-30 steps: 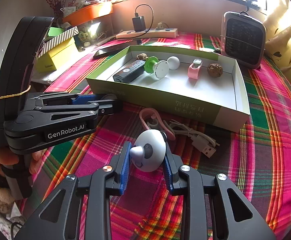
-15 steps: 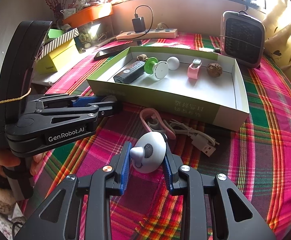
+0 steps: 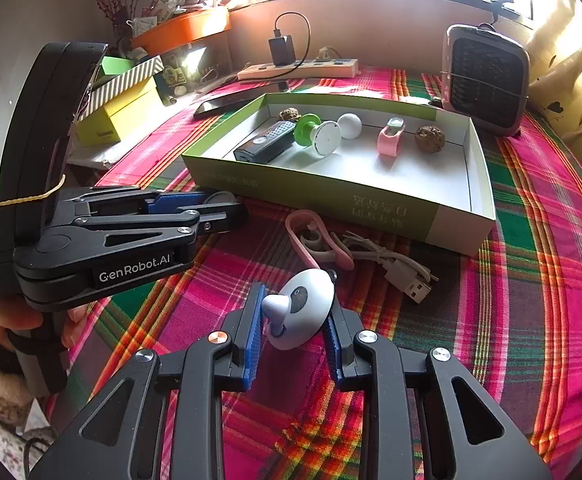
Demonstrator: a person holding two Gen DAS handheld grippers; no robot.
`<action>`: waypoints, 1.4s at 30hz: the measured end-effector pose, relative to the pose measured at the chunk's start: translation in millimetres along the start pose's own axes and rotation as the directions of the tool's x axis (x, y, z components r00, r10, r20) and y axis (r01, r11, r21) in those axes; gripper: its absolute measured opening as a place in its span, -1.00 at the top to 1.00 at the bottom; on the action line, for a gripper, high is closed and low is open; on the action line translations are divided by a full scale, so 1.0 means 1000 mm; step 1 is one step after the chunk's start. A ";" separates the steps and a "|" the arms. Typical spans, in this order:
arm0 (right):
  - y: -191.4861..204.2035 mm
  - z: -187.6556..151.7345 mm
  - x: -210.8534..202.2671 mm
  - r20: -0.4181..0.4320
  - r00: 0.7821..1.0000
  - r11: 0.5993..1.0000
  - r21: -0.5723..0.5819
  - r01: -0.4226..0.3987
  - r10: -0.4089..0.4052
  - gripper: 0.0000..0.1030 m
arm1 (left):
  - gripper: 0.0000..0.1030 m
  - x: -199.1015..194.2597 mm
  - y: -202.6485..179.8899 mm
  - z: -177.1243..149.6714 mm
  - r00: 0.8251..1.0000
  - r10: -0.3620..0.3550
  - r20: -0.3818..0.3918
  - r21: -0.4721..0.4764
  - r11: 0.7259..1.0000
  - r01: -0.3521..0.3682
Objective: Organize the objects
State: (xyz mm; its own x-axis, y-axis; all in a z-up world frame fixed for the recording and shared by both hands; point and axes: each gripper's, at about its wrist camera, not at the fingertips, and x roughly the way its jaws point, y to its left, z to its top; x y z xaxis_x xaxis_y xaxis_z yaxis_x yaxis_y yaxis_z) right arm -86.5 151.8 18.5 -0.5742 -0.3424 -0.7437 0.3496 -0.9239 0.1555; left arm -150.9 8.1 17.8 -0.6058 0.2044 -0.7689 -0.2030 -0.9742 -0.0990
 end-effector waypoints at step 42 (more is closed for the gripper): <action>-0.032 0.022 -0.034 0.128 0.992 0.997 0.073 0.008 -0.017 0.45 | 0.49 -0.036 -0.013 0.014 0.995 -0.028 0.095 0.042 0.999 0.024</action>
State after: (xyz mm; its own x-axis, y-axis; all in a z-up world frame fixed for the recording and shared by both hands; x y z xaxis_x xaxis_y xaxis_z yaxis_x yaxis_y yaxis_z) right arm -94.1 189.5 52.9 -0.6698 -0.3456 -0.6572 0.2900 -0.9365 0.1970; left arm -137.3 14.5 55.3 -0.6699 0.2401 -0.7025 -0.2501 -0.9639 -0.0910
